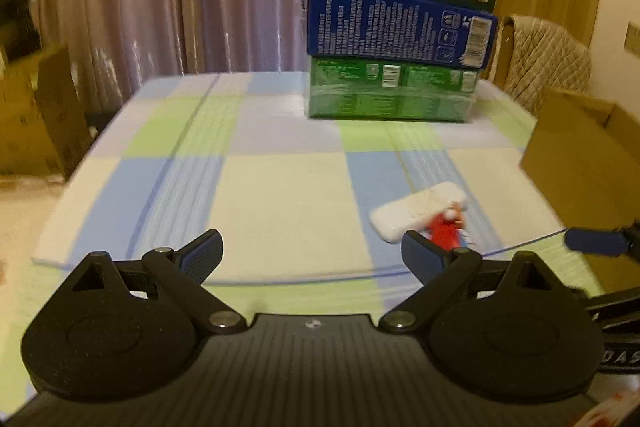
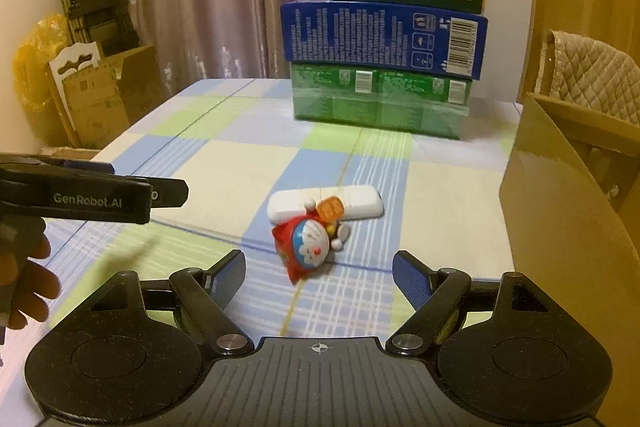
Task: Organize rigid objects
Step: 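Move the right gripper to the red Doraemon figure and grasp it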
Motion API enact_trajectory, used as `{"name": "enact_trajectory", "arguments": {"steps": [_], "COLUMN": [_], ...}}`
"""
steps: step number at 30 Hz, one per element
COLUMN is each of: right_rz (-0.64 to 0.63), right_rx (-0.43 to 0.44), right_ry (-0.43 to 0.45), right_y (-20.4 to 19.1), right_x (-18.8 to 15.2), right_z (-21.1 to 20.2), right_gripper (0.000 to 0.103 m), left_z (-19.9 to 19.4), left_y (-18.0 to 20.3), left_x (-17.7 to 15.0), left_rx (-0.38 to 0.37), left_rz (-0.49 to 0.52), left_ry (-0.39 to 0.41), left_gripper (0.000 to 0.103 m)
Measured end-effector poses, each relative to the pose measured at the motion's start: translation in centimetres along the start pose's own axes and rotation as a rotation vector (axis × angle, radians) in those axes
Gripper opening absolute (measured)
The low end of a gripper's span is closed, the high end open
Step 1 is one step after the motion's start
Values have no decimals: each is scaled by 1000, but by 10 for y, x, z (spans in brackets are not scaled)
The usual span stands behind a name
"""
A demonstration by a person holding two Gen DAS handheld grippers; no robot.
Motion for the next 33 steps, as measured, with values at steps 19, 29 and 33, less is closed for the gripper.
{"name": "enact_trajectory", "arguments": {"steps": [19, 29, 33], "right_rz": [-102, -145, -159], "right_rx": [1, 25, 18], "right_ry": [-26, -13, -20], "right_y": [-12, -10, -10], "right_x": [-9, -14, -15], "right_z": [73, 94, 98], "right_gripper": [76, 60, 53], "left_z": [47, 57, 60], "left_y": [-7, -10, -9], "left_x": [6, 6, 4], "left_rx": [-20, -54, -64], "left_rz": [-47, -54, -66], "left_ry": [-83, -97, -107], "left_gripper": [93, 93, 93]}}
Point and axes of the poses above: each gripper's, at about its wrist camera, not at the fingertips, and z roughly the way its jaws point, y to its right, x to its top, the point moved 3 cm from there along z, roughly the way its jaws point, and after that the axes turned 6 degrees about y, right-handed, at the moved point
